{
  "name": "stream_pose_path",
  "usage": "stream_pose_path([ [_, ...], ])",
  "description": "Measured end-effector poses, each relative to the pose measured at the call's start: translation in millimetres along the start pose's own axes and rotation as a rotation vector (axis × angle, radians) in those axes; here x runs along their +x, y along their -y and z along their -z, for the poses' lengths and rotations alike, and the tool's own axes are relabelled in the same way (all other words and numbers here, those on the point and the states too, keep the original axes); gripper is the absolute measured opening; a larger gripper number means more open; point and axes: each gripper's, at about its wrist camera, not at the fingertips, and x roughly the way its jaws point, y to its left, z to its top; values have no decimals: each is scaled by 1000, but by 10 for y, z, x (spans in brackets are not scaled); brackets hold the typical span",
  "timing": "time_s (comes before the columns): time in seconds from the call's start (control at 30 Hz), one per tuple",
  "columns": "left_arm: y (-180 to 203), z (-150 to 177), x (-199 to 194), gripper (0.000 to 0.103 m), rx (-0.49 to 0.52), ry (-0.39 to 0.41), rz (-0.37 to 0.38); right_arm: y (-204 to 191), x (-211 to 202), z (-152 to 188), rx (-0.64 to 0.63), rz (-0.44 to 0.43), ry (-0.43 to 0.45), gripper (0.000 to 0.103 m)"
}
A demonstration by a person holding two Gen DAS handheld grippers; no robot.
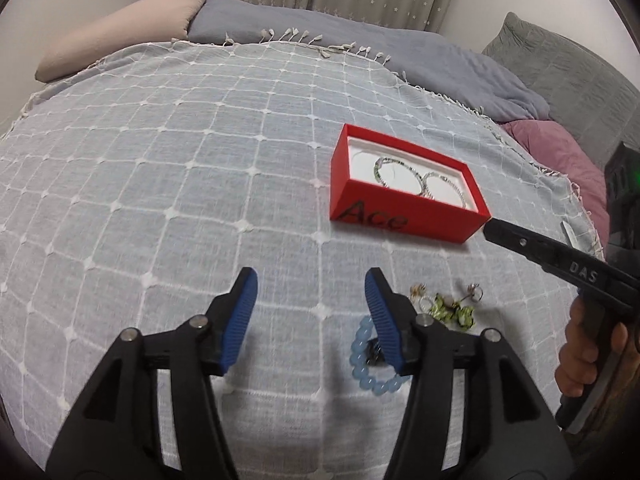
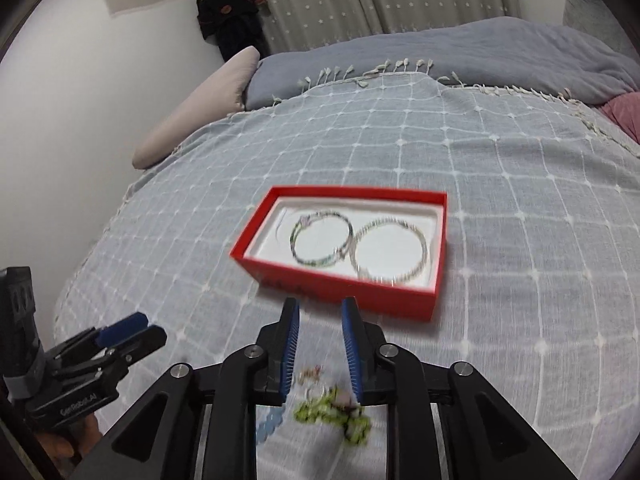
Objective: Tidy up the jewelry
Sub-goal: 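Move both open tools back over the remaining jewelry pile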
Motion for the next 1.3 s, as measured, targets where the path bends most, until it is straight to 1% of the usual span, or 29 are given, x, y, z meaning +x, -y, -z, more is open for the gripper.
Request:
stream_pose_path([
  [0.1, -56, 53, -4, 58, -12, -8, -3, -9, -112, 164, 26, 15, -1, 35],
  [0.13, -67, 66, -19, 59, -13, -4, -9, -18, -151, 200, 27, 20, 0, 41],
  [0.17, -70, 67, -25, 62, -10, 2, -12, -41, -193, 253, 25, 26, 4, 47],
  [0.2, -61, 70, -26, 65, -4, 4, -12, -64, -231, 305, 22, 27, 7, 49],
  [0.27, -35, 85, -17, 66, 7, 4, -9, -85, -284, 391, 25, 25, 2, 53],
  [0.37, -17, 110, -4, 66, 12, -3, -17, -82, -314, 499, 45, 32, -9, 54],
  [0.43, -10, 118, 5, 67, 18, -9, -29, -78, -281, 508, 50, 39, -27, 54],
  [0.5, -19, 120, 12, 70, 15, -16, -32, -67, -265, 513, 58, 42, -34, 54],
  [0.6, -52, 127, 10, 71, 3, -19, -44, -61, -277, 527, 59, 50, -40, 55],
  [0.67, -54, 133, 15, 72, 3, -23, -54, -47, -298, 534, 68, 47, -42, 61],
  [0.77, -56, 143, 36, 75, 5, -33, -58, -31, -283, 551, 77, 44, -56, 66],
  [0.87, -42, 158, 56, 75, 14, -42, -65, 10, -254, 561, 83, 58, -73, 68],
  [0.97, -25, 177, 93, 75, 21, -61, -55, 94, -221, 571, 111, 55, -88, 68],
  [1.1, 12, 220, 151, 75, 24, -100, -10, 243, -211, 576, 177, 45, -93, 68],
  [1.2, 26, 236, 179, 75, 20, -109, 16, 287, -206, 568, 193, 47, -90, 68],
  [1.3, 24, 254, 217, 75, 13, -121, 24, 291, -196, 573, 200, 33, -90, 66],
])
